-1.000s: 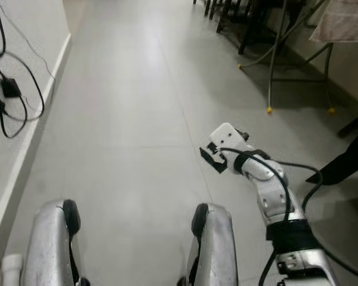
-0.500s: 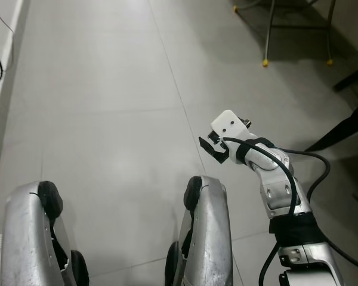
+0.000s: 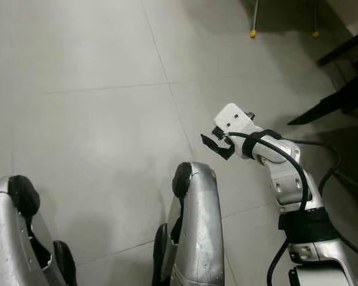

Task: Building children table

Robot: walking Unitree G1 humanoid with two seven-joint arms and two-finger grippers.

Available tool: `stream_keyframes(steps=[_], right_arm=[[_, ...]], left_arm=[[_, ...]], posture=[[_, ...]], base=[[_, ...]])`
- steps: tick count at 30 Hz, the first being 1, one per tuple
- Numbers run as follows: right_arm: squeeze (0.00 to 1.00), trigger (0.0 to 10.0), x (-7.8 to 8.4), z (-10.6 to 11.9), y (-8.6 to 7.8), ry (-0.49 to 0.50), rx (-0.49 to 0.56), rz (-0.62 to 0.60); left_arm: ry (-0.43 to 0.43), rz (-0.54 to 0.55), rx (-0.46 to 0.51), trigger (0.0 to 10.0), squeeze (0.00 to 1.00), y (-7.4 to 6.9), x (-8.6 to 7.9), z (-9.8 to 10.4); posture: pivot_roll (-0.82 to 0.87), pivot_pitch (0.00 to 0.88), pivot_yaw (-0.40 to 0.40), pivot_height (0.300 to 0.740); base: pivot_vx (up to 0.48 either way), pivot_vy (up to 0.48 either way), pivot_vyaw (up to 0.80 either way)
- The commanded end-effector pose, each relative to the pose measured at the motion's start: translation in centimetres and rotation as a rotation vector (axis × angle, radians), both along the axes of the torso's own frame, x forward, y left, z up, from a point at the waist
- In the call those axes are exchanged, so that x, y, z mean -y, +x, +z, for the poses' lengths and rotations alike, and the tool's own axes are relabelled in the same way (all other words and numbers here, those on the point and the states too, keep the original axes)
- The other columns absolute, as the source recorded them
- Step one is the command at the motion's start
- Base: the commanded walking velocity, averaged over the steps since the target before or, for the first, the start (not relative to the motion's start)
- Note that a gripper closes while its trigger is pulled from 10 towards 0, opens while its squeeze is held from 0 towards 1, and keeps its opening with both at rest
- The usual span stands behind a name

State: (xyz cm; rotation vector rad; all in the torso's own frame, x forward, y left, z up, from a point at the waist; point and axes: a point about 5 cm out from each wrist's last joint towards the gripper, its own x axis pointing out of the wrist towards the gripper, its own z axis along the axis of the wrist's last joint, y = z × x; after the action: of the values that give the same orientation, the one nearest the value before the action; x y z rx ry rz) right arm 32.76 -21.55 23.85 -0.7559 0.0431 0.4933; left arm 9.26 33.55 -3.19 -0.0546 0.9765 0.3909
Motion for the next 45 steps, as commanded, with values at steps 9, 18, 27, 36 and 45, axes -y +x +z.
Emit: stream_keyframes(steps=[9,18,27,36,45], right_arm=[[0.00,10.0,-0.1,0.5,-0.8,-0.044,-0.031,0.053],[0.00,10.0,-0.3,0.9,-0.3,-0.035,-0.027,0.051],[0.00,10.0,-0.7,0.5,-0.3,-0.008,-0.034,0.056],[0.00,10.0,-0.8,0.1,-0.4,0.001,-0.051,0.057],[0.00,10.0,-0.3,0.3,-0.7,-0.020,-0.063,0.056]], left_arm=[[-0.065,0.056,-0.046,10.0,0.00,-1.4,2.4,-3.3],[0.039,0.037,0.037,10.0,0.00,-0.6,-0.5,-1.3],[0.128,-0.045,0.102,10.0,0.00,1.6,-2.1,1.1],[0.166,-0.064,-0.059,10.0,0.00,-1.1,-3.0,0.0],[0.175,-0.045,-0.120,10.0,0.00,-2.9,-3.5,-0.3]], posture=[[-0.30,0.440,-0.270,0.300],[-0.28,0.442,-0.279,0.300],[-0.25,0.439,-0.272,0.300],[-0.25,0.435,-0.267,0.300],[-0.28,0.421,-0.294,0.300]], base=[[0.000,0.000,0.00],[0.000,0.000,0.00],[0.000,0.000,0.00],[0.000,0.000,0.00],[0.000,0.000,0.00]])
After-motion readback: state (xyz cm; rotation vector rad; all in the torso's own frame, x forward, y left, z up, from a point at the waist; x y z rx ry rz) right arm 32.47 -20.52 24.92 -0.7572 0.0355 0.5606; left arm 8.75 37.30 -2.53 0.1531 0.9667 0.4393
